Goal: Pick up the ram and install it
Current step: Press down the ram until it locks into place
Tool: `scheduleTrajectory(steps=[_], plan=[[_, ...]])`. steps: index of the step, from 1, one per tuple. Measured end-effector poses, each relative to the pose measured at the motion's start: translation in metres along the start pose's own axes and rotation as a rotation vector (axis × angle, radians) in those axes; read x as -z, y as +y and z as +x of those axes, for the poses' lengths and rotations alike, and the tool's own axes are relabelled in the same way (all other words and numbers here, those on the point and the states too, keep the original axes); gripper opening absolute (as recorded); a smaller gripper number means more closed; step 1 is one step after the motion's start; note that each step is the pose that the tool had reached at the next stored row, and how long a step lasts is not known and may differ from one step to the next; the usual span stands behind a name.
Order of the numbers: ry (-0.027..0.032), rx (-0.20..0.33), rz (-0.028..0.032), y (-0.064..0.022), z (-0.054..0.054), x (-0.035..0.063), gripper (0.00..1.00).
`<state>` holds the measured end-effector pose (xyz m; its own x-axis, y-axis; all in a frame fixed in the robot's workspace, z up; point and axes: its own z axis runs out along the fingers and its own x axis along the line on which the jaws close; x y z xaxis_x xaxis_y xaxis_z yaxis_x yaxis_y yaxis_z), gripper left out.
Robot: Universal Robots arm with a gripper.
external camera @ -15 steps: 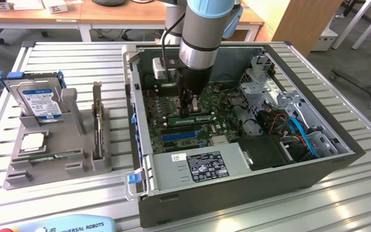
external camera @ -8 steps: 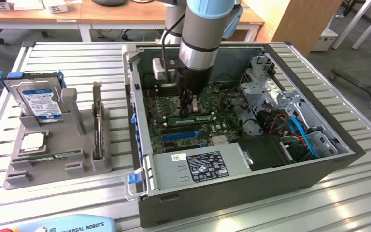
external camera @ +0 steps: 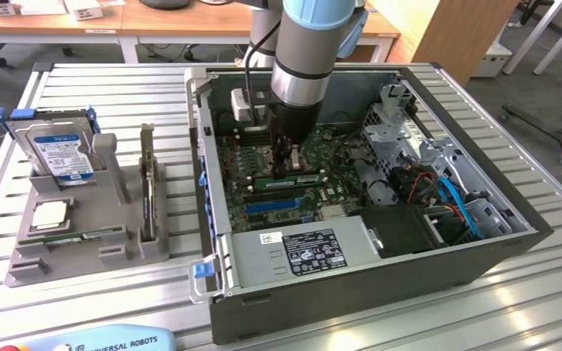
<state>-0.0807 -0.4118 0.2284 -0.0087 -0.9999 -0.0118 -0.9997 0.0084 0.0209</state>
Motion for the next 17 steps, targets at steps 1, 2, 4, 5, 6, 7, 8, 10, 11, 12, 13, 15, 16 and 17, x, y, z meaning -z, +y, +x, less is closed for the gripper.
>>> scheduleTrajectory(steps=[1, 2, 4, 5, 6, 7, 8, 10, 11, 12, 13, 15, 16, 17], plan=[[-0.0002, 0.0, 0.0001, 0.0, 0.0, -0.0004, 0.1], [0.0, 0.0, 0.0, 0.0, 0.0, -0.0006, 0.1], [0.0001, 0.0, -0.0001, 0.0, 0.0, -0.0007, 0.1], [0.0002, 0.0, -0.0001, 0.0, 0.0, -0.0006, 0.1], [0.0002, 0.0, -0.0001, 0.0, 0.0, -0.0007, 0.1], [0.0002, 0.0, -0.0001, 0.0, 0.0, -0.0006, 0.1], [0.0001, 0.0, -0.0001, 0.0, 0.0, -0.0008, 0.1], [0.0, 0.0, 0.0, 0.0, 0.0, -0.0014, 0.1], [0.0, 0.0, -0.0001, 0.0, 0.0, -0.0015, 0.1], [0.0001, 0.0, -0.0001, 0.0, 0.0, -0.0015, 0.1], [0.0001, 0.0, -0.0001, 0.0, 0.0001, -0.0014, 0.1], [-0.0003, 0.0, -0.0001, 0.0, 0.0, -0.0016, 0.1], [-0.001, 0.0, 0.0, 0.0, 0.0, -0.002, 0.1], [-0.0014, 0.0, 0.0, 0.0, 0.0, -0.0023, 0.1]])
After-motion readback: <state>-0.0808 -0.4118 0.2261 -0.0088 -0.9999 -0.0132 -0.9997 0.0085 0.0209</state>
